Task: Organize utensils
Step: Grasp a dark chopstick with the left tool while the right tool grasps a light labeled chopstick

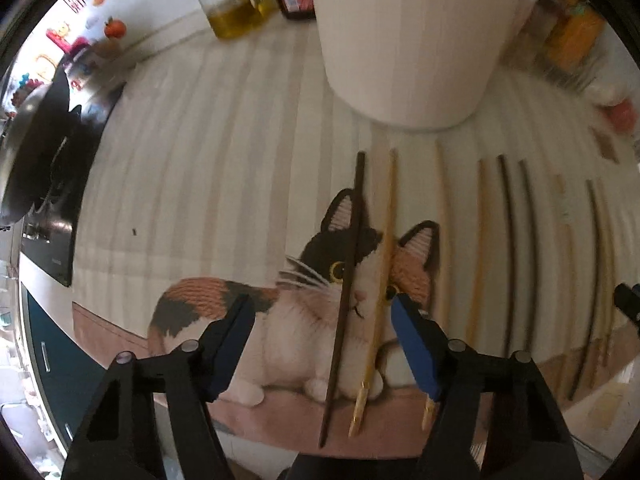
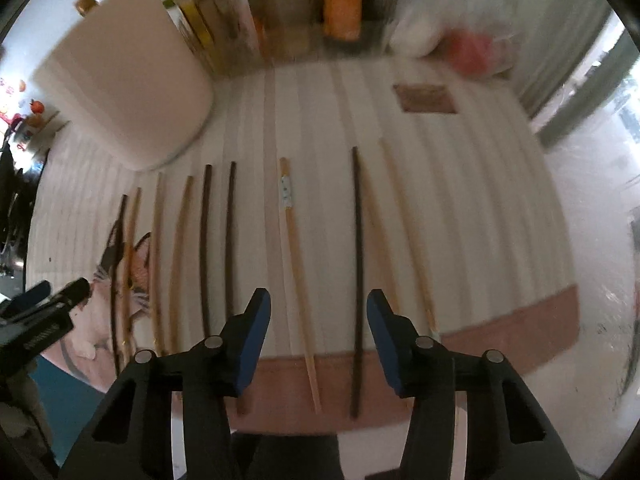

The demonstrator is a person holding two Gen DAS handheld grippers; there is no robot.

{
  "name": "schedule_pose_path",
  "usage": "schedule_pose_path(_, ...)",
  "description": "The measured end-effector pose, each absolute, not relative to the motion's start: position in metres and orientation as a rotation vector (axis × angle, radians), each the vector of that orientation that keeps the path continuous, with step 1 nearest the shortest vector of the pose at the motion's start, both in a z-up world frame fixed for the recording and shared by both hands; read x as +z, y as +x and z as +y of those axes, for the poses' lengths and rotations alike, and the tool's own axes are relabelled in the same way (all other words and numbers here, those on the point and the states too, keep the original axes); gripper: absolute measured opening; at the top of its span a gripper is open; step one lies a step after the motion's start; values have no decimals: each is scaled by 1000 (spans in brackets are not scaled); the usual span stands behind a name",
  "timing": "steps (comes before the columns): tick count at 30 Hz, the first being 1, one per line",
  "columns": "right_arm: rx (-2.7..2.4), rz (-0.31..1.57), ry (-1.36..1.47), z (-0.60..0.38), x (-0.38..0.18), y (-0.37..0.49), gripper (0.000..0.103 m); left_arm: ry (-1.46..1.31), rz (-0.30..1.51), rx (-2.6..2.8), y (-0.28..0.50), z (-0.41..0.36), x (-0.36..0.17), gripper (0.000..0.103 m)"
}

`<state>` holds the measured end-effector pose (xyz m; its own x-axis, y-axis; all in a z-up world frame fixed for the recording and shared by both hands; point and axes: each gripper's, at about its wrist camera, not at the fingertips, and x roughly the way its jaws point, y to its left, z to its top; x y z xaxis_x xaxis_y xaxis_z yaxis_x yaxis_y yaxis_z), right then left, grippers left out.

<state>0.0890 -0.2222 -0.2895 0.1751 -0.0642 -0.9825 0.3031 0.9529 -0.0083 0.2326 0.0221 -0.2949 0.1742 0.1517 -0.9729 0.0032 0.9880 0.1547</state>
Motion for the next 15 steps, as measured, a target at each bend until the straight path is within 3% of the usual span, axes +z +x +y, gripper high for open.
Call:
schedule_pose_path(7, -195, 1441, 97, -220, -328, 140, 47, 129, 1461, 174, 243, 27, -330, 67)
schedule_pose_path(9, -176, 1464, 70, -217, -337, 153, 46, 127, 1450, 179, 244, 27, -329, 63)
schedule_pose_path(11, -174, 1494, 42, -213, -345, 162, 42, 111, 1453, 166, 247, 27, -329, 48)
schedule_pose_path(12, -175, 1510, 31, -212, -349, 165, 35, 94, 1451, 155, 249, 28, -331, 43)
schedule_pose_path(14, -182, 1546, 33, -211, -359, 171, 26, 66, 1454, 133, 250, 31, -330, 12)
schedule_pose_path(15, -186, 1561, 43, -212, -361, 173, 22, 55, 1460, 129, 253, 32, -331, 8)
